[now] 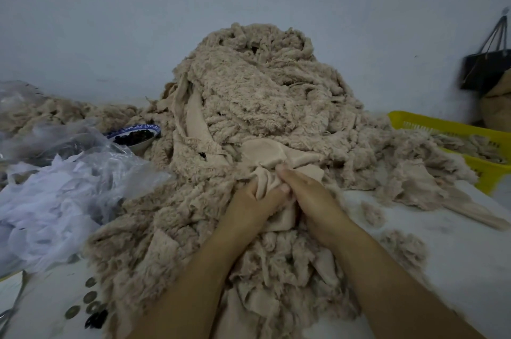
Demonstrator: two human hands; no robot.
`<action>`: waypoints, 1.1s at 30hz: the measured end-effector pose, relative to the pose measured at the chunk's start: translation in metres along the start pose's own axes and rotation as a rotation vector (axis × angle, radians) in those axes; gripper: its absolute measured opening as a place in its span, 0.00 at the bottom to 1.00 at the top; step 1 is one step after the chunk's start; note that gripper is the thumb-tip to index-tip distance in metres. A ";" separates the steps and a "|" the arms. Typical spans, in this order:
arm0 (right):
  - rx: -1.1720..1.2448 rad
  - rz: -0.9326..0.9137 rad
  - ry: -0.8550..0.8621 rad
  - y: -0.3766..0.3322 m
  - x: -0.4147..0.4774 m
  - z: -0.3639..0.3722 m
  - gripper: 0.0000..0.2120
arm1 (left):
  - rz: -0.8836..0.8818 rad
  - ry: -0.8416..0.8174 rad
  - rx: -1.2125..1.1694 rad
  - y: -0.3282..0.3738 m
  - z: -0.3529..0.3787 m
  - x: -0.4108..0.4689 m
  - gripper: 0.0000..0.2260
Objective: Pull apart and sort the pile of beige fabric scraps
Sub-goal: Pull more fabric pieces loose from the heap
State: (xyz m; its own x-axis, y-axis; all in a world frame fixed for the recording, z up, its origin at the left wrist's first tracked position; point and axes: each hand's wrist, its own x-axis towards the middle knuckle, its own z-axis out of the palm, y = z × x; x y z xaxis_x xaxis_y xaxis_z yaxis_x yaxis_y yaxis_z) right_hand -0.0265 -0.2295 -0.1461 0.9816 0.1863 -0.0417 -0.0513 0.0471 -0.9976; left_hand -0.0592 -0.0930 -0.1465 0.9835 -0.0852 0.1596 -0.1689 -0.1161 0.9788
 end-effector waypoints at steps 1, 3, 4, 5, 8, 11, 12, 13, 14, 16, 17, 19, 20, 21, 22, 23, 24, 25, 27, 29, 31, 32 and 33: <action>0.050 0.000 -0.006 0.001 0.000 0.001 0.13 | 0.027 -0.036 0.077 -0.002 0.002 0.000 0.07; 0.190 0.001 0.088 -0.001 0.003 0.000 0.11 | 0.050 -0.117 0.187 0.000 0.004 -0.001 0.09; 0.288 -0.006 0.163 -0.003 0.004 -0.002 0.11 | 0.037 -0.129 0.196 0.002 0.004 -0.002 0.10; 0.372 -0.015 0.231 -0.003 0.007 -0.006 0.10 | 0.033 -0.124 0.179 0.003 0.003 -0.002 0.12; 0.578 -0.023 0.320 -0.008 0.010 -0.018 0.08 | 0.092 -0.127 0.142 0.005 0.001 -0.004 0.20; 0.794 0.024 0.343 -0.013 0.014 -0.033 0.16 | 0.093 -0.055 0.056 0.008 -0.008 -0.005 0.25; 0.864 0.045 0.332 -0.016 0.011 -0.038 0.17 | 0.080 0.004 -0.009 0.008 -0.012 -0.003 0.26; 0.911 0.056 0.315 -0.018 0.009 -0.042 0.17 | 0.066 0.070 -0.073 0.007 -0.016 0.000 0.27; 0.958 0.046 0.274 -0.019 0.008 -0.043 0.17 | 0.039 0.133 -0.107 0.006 -0.020 0.002 0.27; 0.995 -0.002 0.167 -0.019 0.002 -0.039 0.19 | -0.022 0.149 -0.059 0.003 -0.021 0.005 0.29; 0.907 -0.010 0.146 -0.020 0.000 -0.032 0.17 | -0.033 0.085 0.012 0.002 -0.019 0.004 0.30; 0.583 -0.019 0.117 -0.021 -0.006 -0.014 0.12 | -0.016 -0.089 0.169 -0.003 -0.014 0.000 0.32; 0.429 -0.037 0.097 -0.019 -0.008 -0.008 0.13 | 0.009 -0.130 0.187 -0.003 -0.010 -0.001 0.30; 0.305 -0.077 0.057 -0.016 -0.008 -0.001 0.11 | 0.021 -0.155 0.165 -0.001 -0.008 -0.001 0.25; 0.188 -0.103 0.018 -0.015 -0.011 0.006 0.07 | 0.014 -0.161 0.136 0.001 -0.005 0.000 0.21; 0.062 -0.110 -0.001 -0.012 -0.014 0.011 0.05 | -0.016 -0.147 0.091 0.004 -0.005 0.001 0.20; -0.031 -0.093 -0.007 -0.011 -0.016 0.016 0.07 | -0.059 -0.097 0.010 0.005 -0.005 0.002 0.20; -0.084 -0.076 -0.023 -0.007 -0.017 0.019 0.10 | -0.114 -0.035 -0.112 0.004 -0.007 0.005 0.21; -0.196 -0.064 -0.112 -0.004 -0.018 0.023 0.13 | -0.206 0.051 -0.365 0.003 -0.011 0.008 0.18; -0.331 -0.044 -0.232 -0.002 -0.020 0.024 0.15 | -0.278 0.137 -0.535 0.006 -0.016 0.010 0.13; -0.392 -0.004 -0.307 -0.001 -0.021 0.023 0.18 | -0.323 0.190 -0.719 0.006 -0.020 0.012 0.15; -0.390 0.005 -0.304 -0.002 -0.020 0.022 0.18 | -0.337 0.203 -0.798 0.006 -0.022 0.013 0.18; -0.368 0.003 -0.290 -0.002 -0.020 0.021 0.17 | -0.347 0.213 -0.849 0.006 -0.024 0.014 0.19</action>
State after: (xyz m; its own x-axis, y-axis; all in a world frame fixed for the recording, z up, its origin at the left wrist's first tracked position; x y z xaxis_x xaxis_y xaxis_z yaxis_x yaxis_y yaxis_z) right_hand -0.0496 -0.2130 -0.1423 0.8871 0.4547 -0.0796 0.0657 -0.2950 -0.9532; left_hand -0.0452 -0.0715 -0.1354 0.9754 0.0116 -0.2202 0.1567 0.6663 0.7291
